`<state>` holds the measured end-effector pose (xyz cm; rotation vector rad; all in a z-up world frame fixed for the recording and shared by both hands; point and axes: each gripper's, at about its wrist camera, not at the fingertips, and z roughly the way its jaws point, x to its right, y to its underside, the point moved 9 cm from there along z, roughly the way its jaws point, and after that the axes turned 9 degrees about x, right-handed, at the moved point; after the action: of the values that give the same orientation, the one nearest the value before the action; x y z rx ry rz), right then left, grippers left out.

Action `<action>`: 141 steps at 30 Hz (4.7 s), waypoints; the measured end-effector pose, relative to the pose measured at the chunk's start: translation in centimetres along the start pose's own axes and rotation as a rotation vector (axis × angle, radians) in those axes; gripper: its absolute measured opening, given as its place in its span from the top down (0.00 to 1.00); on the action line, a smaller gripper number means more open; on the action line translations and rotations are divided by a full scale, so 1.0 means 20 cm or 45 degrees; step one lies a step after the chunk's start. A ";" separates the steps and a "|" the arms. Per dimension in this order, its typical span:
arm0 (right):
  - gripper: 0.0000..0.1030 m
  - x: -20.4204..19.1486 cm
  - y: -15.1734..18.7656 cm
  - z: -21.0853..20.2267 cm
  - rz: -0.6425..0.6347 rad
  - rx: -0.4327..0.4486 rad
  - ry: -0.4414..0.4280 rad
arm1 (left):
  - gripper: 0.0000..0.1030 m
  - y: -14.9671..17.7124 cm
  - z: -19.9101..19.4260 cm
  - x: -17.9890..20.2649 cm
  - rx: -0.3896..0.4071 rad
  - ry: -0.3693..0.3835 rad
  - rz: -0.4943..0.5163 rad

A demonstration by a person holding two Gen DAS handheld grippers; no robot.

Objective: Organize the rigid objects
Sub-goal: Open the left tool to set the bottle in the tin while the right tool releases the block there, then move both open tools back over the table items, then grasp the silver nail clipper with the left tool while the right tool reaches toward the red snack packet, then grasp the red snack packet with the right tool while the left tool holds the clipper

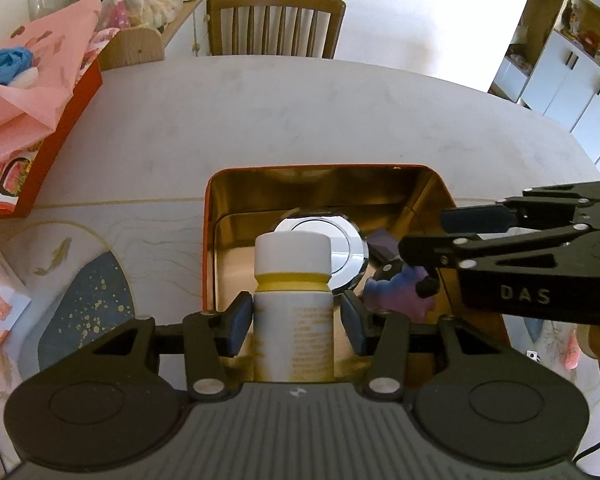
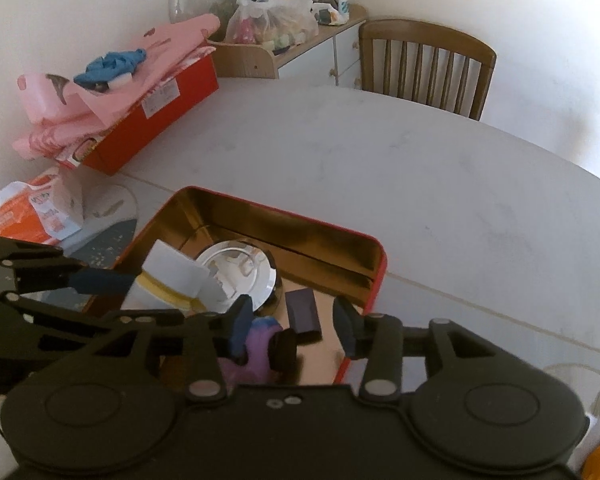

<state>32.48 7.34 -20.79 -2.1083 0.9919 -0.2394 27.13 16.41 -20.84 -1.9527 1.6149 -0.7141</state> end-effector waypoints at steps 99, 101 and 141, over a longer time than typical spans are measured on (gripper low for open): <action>0.56 1.09 0.81 -0.71 0.186 -0.038 0.214 | 0.81 0.49 0.03 1.13 0.032 0.033 0.202; 0.65 1.10 0.82 -0.71 0.185 -0.039 0.216 | 0.85 0.49 0.03 1.14 0.029 0.040 0.206; 0.79 0.72 0.49 -0.98 0.167 0.181 0.016 | 0.89 0.22 -0.26 0.93 0.127 0.036 0.037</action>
<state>27.49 -18.09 -16.59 -1.9078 1.0833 -0.2502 23.29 -2.92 -18.51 -1.8529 1.5899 -0.7980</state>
